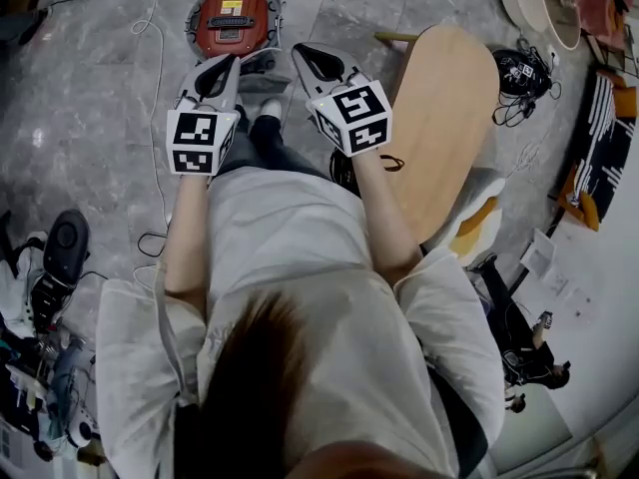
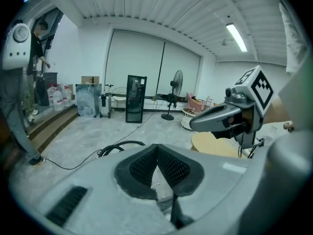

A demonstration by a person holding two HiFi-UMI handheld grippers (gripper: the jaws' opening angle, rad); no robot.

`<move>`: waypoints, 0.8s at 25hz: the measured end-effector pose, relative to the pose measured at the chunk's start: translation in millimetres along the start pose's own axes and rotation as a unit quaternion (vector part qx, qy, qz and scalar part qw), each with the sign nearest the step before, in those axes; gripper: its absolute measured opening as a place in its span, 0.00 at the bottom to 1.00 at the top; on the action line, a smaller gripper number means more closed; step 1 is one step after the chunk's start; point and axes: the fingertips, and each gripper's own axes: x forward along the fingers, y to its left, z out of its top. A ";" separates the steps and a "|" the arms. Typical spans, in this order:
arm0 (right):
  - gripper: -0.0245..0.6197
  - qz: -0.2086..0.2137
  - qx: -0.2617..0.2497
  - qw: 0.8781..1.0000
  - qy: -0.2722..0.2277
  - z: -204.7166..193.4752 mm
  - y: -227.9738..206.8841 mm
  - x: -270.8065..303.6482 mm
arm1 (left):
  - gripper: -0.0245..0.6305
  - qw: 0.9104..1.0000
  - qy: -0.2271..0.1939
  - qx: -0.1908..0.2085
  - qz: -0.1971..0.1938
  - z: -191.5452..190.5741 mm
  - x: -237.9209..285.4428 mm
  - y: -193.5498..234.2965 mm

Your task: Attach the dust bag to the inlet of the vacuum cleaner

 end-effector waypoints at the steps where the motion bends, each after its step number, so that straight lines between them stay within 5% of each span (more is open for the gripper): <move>1: 0.04 0.000 -0.001 1.000 -0.005 4.0 -0.4 -5.1 | 0.07 1.000 -0.005 0.001 0.002 5.8 -3.3 -1.8; 20: 0.04 -0.008 0.053 0.989 -0.137 52.4 -5.1 -96.2 | 0.07 0.992 -0.120 0.041 0.015 100.8 -53.7 -39.7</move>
